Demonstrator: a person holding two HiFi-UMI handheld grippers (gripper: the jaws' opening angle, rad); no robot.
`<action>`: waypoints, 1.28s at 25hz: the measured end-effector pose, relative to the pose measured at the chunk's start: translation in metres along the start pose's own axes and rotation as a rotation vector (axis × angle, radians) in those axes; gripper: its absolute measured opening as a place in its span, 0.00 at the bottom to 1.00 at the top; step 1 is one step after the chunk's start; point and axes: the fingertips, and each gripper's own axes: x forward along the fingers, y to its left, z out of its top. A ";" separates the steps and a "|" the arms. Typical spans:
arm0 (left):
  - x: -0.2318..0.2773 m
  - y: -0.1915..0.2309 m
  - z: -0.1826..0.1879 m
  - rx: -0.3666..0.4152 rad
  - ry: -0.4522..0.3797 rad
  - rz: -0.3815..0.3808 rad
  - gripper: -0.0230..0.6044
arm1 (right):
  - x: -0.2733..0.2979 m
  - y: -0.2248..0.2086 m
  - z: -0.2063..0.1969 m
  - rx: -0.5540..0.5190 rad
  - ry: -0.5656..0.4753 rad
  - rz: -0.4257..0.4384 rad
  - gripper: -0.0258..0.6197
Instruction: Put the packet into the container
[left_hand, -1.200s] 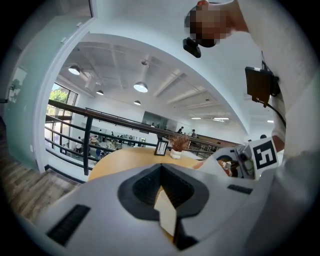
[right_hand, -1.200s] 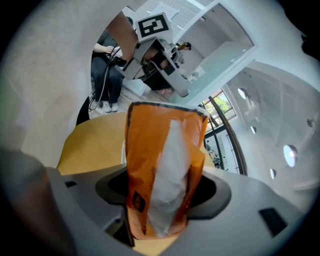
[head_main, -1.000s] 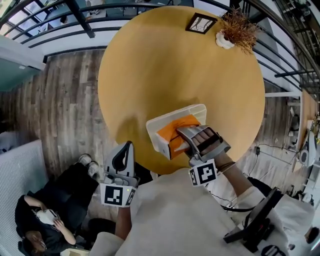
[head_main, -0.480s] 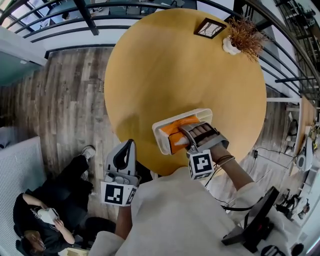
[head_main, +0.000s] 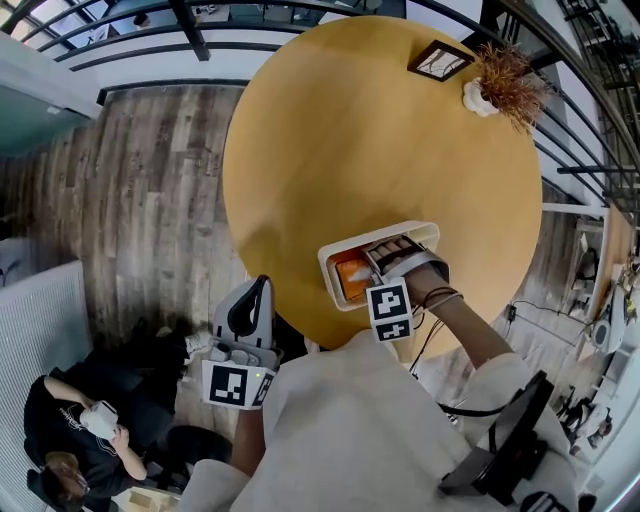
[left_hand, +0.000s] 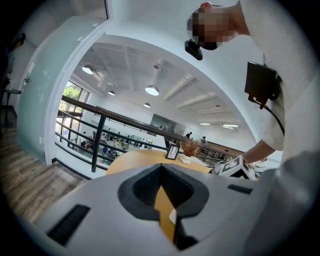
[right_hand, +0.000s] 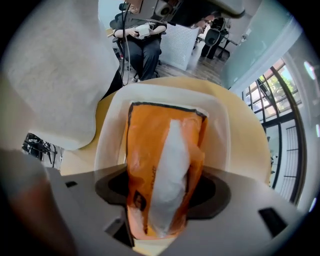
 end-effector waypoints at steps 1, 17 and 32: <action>0.000 0.002 0.000 -0.002 -0.002 0.005 0.04 | 0.000 -0.001 0.000 0.005 -0.007 -0.008 0.50; -0.003 -0.002 0.008 0.020 -0.010 -0.003 0.04 | -0.008 0.000 0.002 0.083 -0.050 0.002 0.52; -0.006 -0.004 0.003 0.012 -0.001 -0.001 0.04 | -0.023 -0.003 0.002 0.075 -0.037 -0.029 0.57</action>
